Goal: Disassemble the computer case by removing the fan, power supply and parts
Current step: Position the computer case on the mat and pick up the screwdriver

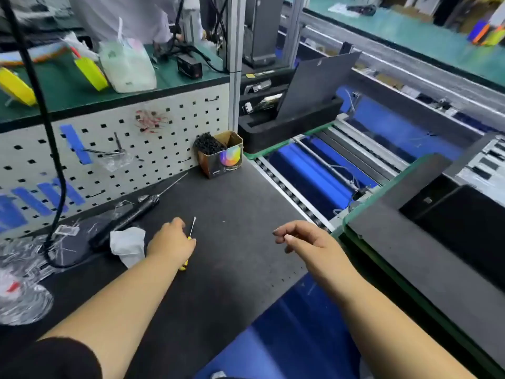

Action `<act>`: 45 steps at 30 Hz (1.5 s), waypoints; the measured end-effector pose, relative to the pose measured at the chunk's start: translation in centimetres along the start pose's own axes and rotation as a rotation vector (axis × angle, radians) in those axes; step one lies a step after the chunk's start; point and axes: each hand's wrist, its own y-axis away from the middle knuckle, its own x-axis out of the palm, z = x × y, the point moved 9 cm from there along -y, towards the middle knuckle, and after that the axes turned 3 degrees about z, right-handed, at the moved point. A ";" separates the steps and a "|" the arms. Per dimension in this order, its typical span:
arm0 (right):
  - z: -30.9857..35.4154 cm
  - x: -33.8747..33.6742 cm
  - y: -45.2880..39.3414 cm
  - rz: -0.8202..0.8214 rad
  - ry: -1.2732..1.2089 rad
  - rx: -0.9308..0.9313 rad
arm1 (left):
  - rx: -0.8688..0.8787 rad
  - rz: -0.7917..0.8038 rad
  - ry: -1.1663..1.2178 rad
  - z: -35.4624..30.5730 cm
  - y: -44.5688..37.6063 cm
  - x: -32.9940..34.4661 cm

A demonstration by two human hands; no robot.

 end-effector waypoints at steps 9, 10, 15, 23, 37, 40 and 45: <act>-1.3 0.8 -2.1 -0.032 0.018 0.082 | -0.094 0.169 -0.215 1.4 -2.3 3.2; -1.4 0.9 -2.2 -0.036 0.014 0.088 | -0.083 0.180 -0.229 1.3 -2.4 3.3; -1.7 0.8 -2.4 -0.061 0.011 0.096 | 0.000 0.173 -0.170 0.1 -2.6 2.8; -1.2 -2.1 -1.1 -0.216 -0.054 0.086 | 0.383 0.416 0.542 -15.3 2.3 1.2; -3.6 -12.9 5.4 -0.450 -0.029 0.155 | 0.553 0.796 0.812 -32.3 16.0 3.6; -4.5 -15.4 7.1 -0.464 0.008 0.166 | 0.552 0.818 0.782 -34.9 18.4 5.0; -5.9 -20.3 10.3 -0.509 0.046 0.179 | 0.528 0.821 0.760 -39.6 22.4 7.4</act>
